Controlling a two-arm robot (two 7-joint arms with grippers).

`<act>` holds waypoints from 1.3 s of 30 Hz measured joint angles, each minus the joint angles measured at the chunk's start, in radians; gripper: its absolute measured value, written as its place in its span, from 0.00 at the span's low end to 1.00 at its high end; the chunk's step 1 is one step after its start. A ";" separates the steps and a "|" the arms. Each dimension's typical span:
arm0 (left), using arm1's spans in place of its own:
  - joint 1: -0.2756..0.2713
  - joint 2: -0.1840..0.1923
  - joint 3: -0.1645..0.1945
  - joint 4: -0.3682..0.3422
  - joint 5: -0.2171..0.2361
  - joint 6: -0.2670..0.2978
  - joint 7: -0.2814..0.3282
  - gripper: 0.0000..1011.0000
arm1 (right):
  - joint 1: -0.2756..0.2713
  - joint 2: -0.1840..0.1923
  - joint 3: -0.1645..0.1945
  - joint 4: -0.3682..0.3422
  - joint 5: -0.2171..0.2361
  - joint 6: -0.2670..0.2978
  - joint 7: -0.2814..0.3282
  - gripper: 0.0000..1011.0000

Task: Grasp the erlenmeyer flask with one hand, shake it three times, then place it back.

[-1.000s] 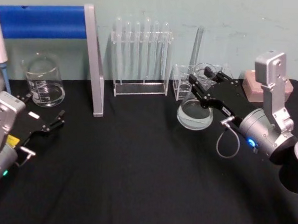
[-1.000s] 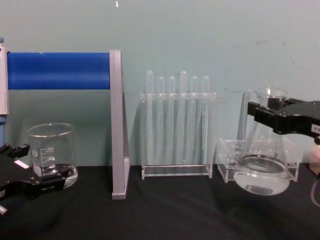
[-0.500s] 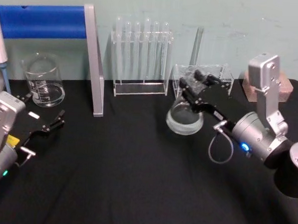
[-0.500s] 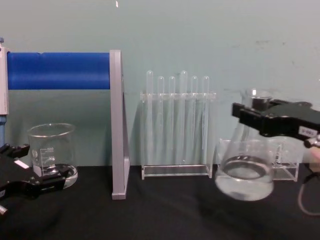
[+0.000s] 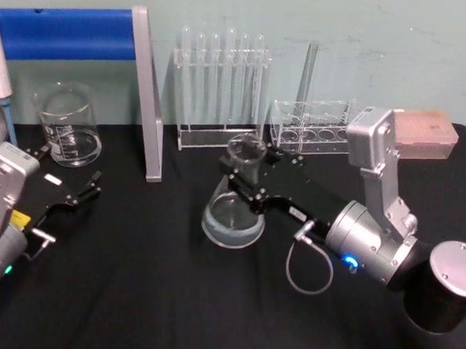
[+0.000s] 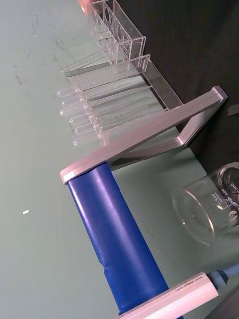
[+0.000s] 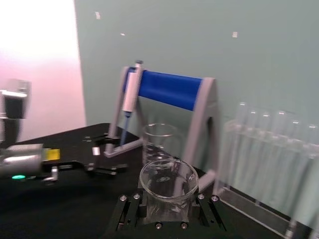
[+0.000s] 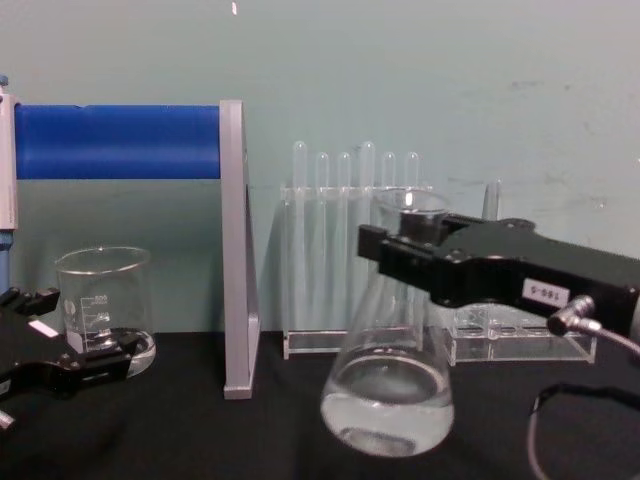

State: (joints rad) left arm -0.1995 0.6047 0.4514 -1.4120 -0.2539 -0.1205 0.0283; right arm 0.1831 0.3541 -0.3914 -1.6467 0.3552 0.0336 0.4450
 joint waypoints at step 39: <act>0.000 0.000 0.000 0.000 0.000 0.000 0.000 0.99 | 0.070 0.006 0.064 0.112 -0.021 -0.027 -0.129 0.45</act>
State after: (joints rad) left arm -0.1996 0.6047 0.4514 -1.4120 -0.2539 -0.1205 0.0283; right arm 0.2529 0.3605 -0.3269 -1.5347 0.3347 0.0069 0.3161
